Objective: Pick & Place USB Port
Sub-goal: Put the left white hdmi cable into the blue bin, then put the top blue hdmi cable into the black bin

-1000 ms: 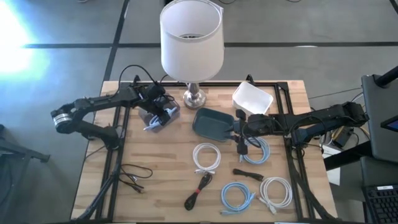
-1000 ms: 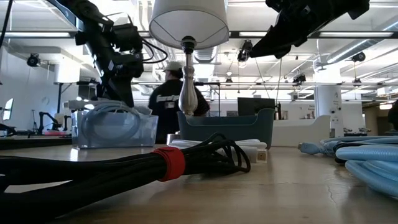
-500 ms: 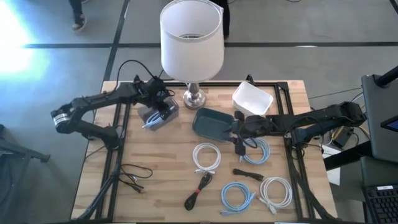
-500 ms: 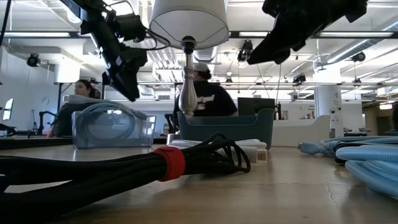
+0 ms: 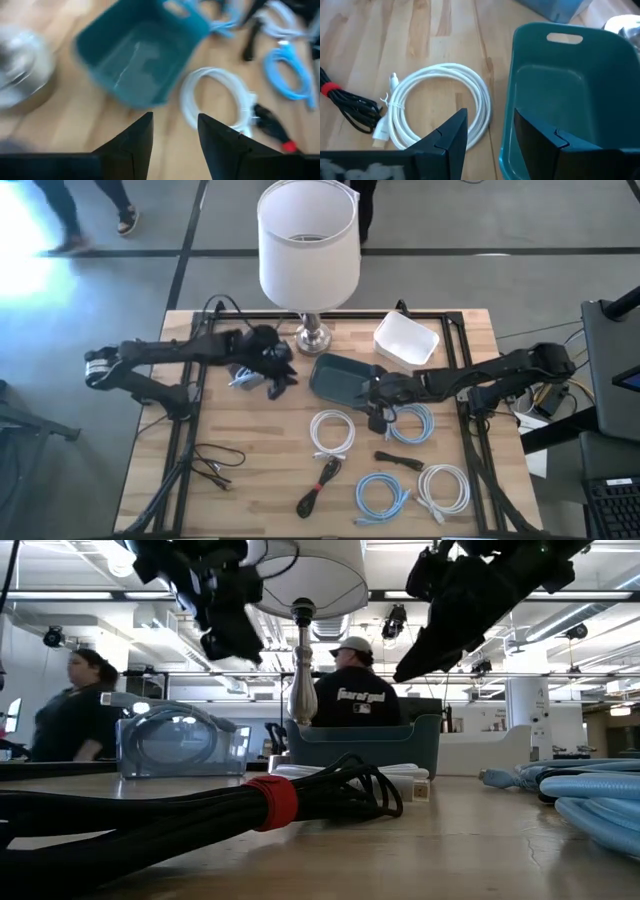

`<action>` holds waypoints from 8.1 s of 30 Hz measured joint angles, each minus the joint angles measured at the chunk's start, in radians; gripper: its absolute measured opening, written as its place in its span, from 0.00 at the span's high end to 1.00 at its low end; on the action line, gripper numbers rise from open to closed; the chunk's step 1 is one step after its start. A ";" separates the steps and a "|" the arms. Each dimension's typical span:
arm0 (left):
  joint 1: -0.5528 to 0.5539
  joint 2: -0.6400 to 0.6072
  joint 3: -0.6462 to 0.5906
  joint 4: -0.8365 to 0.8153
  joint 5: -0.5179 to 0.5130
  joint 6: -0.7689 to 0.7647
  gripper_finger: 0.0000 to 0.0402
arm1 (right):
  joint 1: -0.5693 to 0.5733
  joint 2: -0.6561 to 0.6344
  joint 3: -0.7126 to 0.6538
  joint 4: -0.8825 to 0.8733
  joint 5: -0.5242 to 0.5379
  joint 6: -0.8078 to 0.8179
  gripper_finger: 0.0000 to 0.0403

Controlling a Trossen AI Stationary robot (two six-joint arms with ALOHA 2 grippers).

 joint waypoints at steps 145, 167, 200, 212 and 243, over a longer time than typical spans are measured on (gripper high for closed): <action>-0.238 0.625 0.207 0.399 -0.570 0.702 0.58 | 0.013 -0.214 0.038 -0.264 -0.050 0.057 0.75; -0.368 0.570 0.207 0.385 -0.855 0.700 0.58 | 0.013 -0.214 0.037 -0.287 -0.052 0.158 0.75; -0.417 0.415 0.206 0.238 -0.846 0.494 0.58 | 0.365 -0.213 -0.192 -0.389 -0.049 0.797 0.66; -0.417 0.415 0.206 0.238 -0.845 0.492 0.58 | 0.378 -0.213 -0.273 -0.364 0.026 0.813 0.66; -0.417 0.415 0.206 0.236 -0.778 0.425 0.58 | 0.377 0.063 -0.254 -0.093 0.059 0.724 0.86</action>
